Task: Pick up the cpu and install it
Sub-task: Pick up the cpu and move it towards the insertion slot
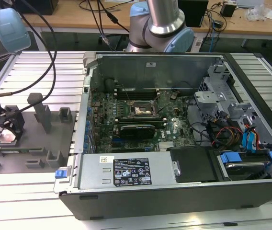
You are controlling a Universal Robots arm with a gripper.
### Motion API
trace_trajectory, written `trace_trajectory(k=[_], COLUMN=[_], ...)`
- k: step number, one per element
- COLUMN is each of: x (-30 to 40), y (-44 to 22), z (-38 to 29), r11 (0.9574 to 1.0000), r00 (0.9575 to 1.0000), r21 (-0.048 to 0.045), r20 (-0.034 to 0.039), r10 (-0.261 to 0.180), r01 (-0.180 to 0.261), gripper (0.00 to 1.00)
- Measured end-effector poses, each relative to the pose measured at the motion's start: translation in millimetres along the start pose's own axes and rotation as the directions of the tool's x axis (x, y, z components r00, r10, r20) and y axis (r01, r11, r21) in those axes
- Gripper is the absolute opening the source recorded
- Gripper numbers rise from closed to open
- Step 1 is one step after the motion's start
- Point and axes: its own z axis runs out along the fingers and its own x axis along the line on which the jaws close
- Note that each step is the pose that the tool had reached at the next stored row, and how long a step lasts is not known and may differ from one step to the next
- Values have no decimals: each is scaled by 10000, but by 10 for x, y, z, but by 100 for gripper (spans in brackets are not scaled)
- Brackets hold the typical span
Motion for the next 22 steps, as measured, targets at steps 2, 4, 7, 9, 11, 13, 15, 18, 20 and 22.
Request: trace_trajectory(k=[2, 4, 7, 9, 11, 13, 15, 18, 20, 22], x=[0, 0, -1, -2, -5, -11, -14, -16, -16, -17], y=[0, 0, 2, 5, 11, 45, 67, 78, 85, 92], z=[0, 1, -23, -92, -193, -504, -664, -728, -770, -812], r11=[10000, 10000, 10000, 10000, 10000, 10000, 10000, 10000, 10000, 10000], r00=[10000, 10000, 10000, 10000, 10000, 10000, 10000, 10000, 10000, 10000], r21=[0, 0, -2, 0, 0, 0, 0, 0, 0, 0], r20=[-1, 1, 4, 0, 0, 1, 1, 1, 1, 1], r10=[1, 0, 0, 1, 0, 0, 0, 0, 0, 0], r01=[-1, 0, 0, -1, 0, 0, 0, 0, 0, 0], gripper=[55, 55, 55, 55, 55, 55, 55, 55, 55, 55])
